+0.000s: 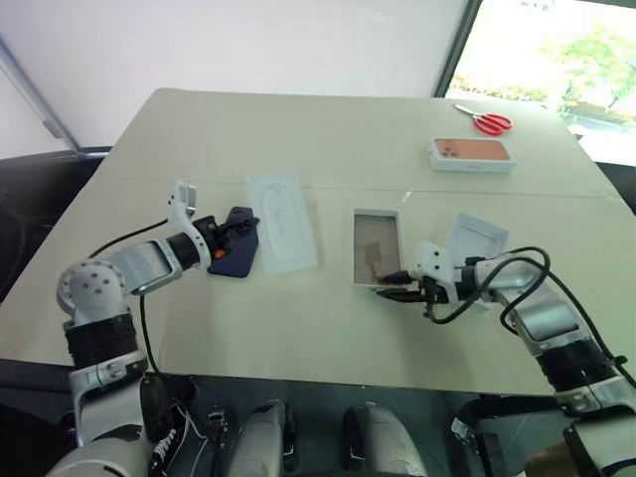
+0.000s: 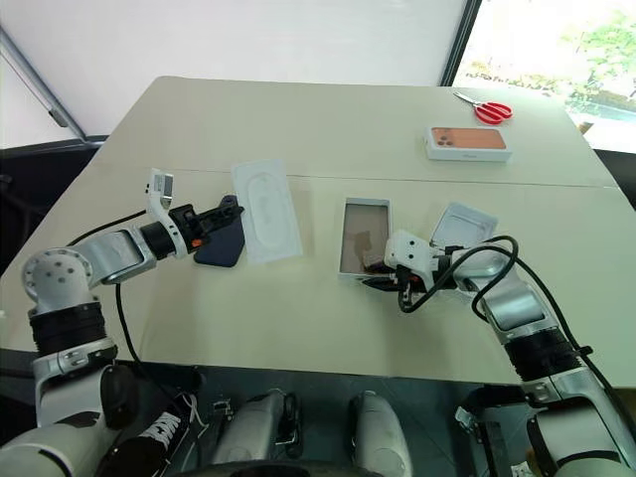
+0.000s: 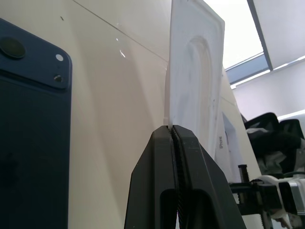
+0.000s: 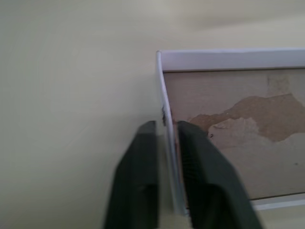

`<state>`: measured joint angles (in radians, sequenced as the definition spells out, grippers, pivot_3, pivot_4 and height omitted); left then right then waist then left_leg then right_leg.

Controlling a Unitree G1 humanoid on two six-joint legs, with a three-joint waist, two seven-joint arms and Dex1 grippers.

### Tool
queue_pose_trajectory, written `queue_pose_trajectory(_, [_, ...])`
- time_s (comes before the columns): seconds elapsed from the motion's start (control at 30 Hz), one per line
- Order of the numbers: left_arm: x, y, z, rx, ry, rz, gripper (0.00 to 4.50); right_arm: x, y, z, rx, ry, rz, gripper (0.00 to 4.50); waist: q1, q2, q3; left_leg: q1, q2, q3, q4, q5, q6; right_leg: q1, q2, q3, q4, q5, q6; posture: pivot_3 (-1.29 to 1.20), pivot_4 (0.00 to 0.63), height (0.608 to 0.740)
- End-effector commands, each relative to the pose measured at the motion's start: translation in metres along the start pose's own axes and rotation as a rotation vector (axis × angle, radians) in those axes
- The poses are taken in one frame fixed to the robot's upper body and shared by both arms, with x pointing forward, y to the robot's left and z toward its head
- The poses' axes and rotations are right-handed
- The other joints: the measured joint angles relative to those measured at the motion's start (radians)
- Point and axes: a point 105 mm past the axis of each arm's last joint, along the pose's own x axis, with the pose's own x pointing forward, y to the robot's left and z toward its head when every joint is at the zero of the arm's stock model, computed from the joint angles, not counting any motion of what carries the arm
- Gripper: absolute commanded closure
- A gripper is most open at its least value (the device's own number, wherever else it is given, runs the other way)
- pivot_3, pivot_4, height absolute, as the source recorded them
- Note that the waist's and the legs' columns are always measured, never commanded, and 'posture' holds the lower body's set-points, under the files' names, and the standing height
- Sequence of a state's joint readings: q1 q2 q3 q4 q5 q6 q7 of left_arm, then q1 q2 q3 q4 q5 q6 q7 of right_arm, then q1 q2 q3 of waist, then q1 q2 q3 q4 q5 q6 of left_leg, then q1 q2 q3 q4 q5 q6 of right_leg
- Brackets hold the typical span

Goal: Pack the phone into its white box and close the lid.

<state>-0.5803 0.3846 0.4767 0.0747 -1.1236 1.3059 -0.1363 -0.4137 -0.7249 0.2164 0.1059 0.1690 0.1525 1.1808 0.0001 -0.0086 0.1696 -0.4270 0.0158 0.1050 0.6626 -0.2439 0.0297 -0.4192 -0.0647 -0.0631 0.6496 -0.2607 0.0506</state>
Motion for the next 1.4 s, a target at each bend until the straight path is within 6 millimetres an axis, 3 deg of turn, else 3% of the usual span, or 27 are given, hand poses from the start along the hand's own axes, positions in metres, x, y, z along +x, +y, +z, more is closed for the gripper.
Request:
queue_pose_trajectory(0.03, [0.000,-0.013,0.009,0.031,-0.039,-0.038,4.50,0.000,-0.004,0.020,-0.052,-0.060,-0.008,4.45,-0.004,0.000,0.000,0.000,0.000,0.000,0.000,0.000,0.000,0.000,0.000,0.000,0.000,0.000,0.000,0.00,0.150,0.740])
queue_pose_trajectory(0.2, [0.011,-0.029,0.019,0.029,-0.074,-0.076,4.50,0.016,0.005,0.043,-0.097,-0.141,0.011,4.45,-0.008,0.000,0.000,0.000,0.000,0.000,0.000,0.000,0.000,0.000,0.000,0.000,0.000,0.001,0.002,0.00,0.150,0.740])
queue_pose_trajectory(0.43, [0.025,-0.040,0.006,0.039,-0.024,-0.089,4.50,0.039,0.016,0.041,-0.066,-0.151,0.039,4.45,-0.011,-0.001,0.000,0.000,0.000,0.000,0.000,0.002,-0.001,0.000,0.000,0.000,0.000,0.002,0.003,0.00,0.150,0.740])
queue_pose_trajectory(0.53, [0.027,-0.036,0.000,0.020,-0.006,-0.075,4.50,0.040,0.009,0.041,-0.088,-0.139,0.000,3.55,-0.011,-0.001,0.000,0.000,0.000,0.000,0.000,0.002,-0.001,0.000,0.000,0.000,0.000,0.002,0.003,0.00,0.150,0.740])
queue_pose_trajectory(0.6, [0.029,-0.037,-0.003,0.017,0.004,-0.081,4.50,0.036,0.008,0.046,-0.101,-0.154,-0.001,2.65,-0.010,-0.001,0.000,0.000,0.000,0.000,0.000,0.002,-0.001,0.000,0.000,0.000,0.000,0.002,0.003,0.00,0.150,0.740])
queue_pose_trajectory(0.77, [0.037,-0.044,-0.015,0.024,0.049,-0.106,4.50,0.002,0.000,0.057,-0.016,-0.188,-0.009,2.65,-0.007,-0.001,0.000,0.000,0.000,0.000,0.000,0.001,-0.001,0.000,0.000,0.000,0.000,0.002,0.003,0.00,0.150,0.740])
queue_pose_trajectory(0.87, [0.043,-0.048,-0.025,0.022,0.091,-0.130,4.50,-0.030,-0.006,0.045,-0.017,-0.096,-0.029,2.65,-0.002,-0.001,0.000,0.000,0.000,0.000,0.000,-0.001,0.000,0.000,0.000,0.000,0.000,0.002,0.003,0.00,0.150,0.740])
queue_pose_trajectory(1.0, [0.050,-0.045,-0.040,0.027,0.148,-0.116,4.50,-0.052,-0.021,0.039,-0.017,-0.057,-0.110,2.65,-0.005,-0.001,0.000,0.000,0.000,0.000,-0.001,-0.002,0.001,0.000,0.000,0.000,-0.001,0.000,0.000,0.00,0.150,0.740])
queue_pose_trajectory(1.17, [0.055,-0.040,-0.049,0.016,0.186,-0.094,4.50,-0.057,-0.033,0.033,-0.025,-0.048,-0.191,2.65,-0.010,-0.001,0.001,0.000,0.000,0.000,-0.001,-0.001,0.003,0.000,0.000,0.000,-0.001,0.000,0.000,0.00,0.150,0.740])
queue_pose_trajectory(1.33, [0.058,-0.039,-0.051,0.029,0.210,-0.078,4.50,-0.049,-0.029,0.033,-0.028,-0.062,-0.190,2.65,-0.009,-0.001,0.001,0.000,0.000,0.000,-0.001,0.000,0.002,0.000,0.000,0.000,-0.001,0.001,0.001,0.00,0.150,0.740])
queue_pose_trajectory(1.4, [0.060,-0.039,-0.050,0.005,0.200,-0.078,3.90,-0.048,-0.031,0.031,-0.030,-0.055,-0.197,2.62,-0.006,-0.001,0.001,0.000,0.000,0.000,-0.001,0.000,0.002,0.000,0.000,0.000,-0.001,0.001,0.001,0.00,0.150,0.740])
